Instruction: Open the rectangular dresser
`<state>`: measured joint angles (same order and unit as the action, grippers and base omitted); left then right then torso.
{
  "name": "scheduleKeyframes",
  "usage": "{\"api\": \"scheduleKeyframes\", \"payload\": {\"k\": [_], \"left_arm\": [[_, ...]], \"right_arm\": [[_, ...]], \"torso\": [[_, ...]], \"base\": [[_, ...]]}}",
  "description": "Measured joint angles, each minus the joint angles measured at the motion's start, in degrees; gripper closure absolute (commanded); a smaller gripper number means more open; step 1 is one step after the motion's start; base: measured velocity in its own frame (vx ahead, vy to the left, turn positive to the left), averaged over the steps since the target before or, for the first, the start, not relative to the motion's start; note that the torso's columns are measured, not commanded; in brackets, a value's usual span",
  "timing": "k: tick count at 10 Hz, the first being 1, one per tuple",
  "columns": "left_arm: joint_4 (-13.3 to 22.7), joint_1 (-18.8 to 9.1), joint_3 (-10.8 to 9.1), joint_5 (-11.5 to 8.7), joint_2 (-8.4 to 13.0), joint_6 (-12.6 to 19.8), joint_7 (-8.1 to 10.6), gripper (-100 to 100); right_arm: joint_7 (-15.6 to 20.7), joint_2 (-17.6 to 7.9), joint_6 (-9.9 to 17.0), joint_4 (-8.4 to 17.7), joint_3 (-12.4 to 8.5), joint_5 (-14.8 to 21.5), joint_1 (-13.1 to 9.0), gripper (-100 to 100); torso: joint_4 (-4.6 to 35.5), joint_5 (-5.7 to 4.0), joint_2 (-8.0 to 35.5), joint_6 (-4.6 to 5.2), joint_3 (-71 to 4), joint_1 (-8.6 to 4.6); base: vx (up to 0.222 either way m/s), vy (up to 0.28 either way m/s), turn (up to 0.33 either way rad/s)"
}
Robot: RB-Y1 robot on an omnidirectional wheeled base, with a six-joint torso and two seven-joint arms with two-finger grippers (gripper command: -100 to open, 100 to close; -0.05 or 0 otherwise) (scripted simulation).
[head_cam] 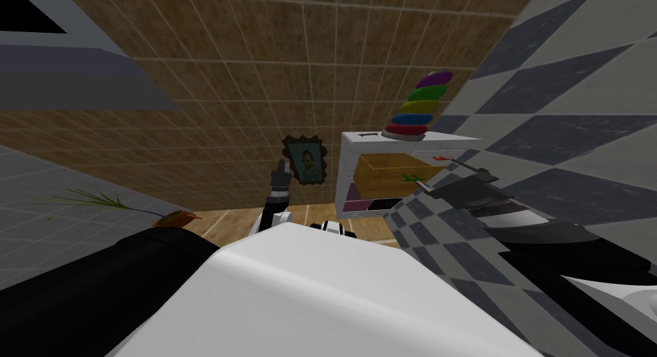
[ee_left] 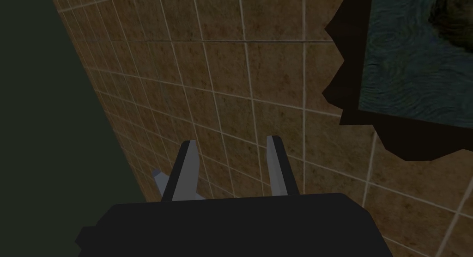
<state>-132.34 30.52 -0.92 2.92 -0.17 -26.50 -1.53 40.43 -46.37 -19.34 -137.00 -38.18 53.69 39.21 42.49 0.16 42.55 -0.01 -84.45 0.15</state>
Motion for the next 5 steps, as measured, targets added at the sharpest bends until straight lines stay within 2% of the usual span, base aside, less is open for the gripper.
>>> {"api": "scheduleKeyframes", "payload": {"k": [5], "left_arm": [[0.0,0.0,0.0,0.0,0.0,0.0,0.0,0]], "right_arm": [[0.1,0.0,-0.1,0.2,0.2,0.1,0.2,0]], "torso": [[-0.1,-0.1,-0.2,0.0,-0.1,-0.06]], "base": [[0.0,0.0,0.0]]}}
